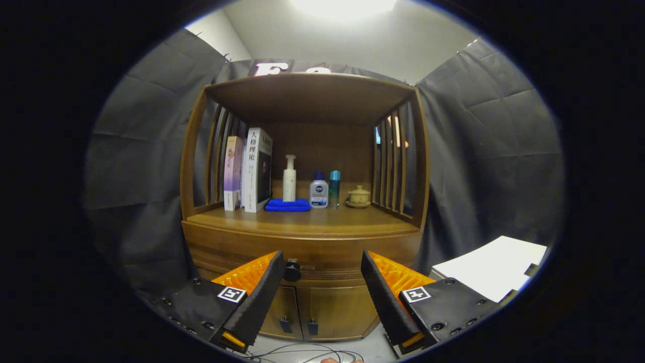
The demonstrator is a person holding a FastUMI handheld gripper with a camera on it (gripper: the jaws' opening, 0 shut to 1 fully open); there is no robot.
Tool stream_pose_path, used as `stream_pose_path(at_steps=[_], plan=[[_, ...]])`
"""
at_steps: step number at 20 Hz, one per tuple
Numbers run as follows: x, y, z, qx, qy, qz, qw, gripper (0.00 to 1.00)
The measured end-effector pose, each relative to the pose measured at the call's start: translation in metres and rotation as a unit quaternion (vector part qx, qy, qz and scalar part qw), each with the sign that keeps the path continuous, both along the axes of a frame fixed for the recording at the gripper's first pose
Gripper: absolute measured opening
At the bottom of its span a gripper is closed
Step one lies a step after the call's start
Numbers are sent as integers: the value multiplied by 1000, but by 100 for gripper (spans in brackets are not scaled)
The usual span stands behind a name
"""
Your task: Pull open the drawer, take out the items inside it, and place them on the countertop above the cabinet.
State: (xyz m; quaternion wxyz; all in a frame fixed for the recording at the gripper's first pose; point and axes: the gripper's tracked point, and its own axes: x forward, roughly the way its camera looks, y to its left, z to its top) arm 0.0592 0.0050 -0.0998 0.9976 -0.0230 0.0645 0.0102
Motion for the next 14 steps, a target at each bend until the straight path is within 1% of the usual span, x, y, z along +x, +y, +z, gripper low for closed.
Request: stream_pose_path(at_steps=[4, 6, 10, 14], plan=[[28, 9, -39, 9, 32, 5, 999, 97], [43, 11, -49, 7, 42, 3, 999, 97], [75, 25, -65, 13, 51, 15, 998, 97], [102, 37, -82, -1, 61, 25, 998, 97]])
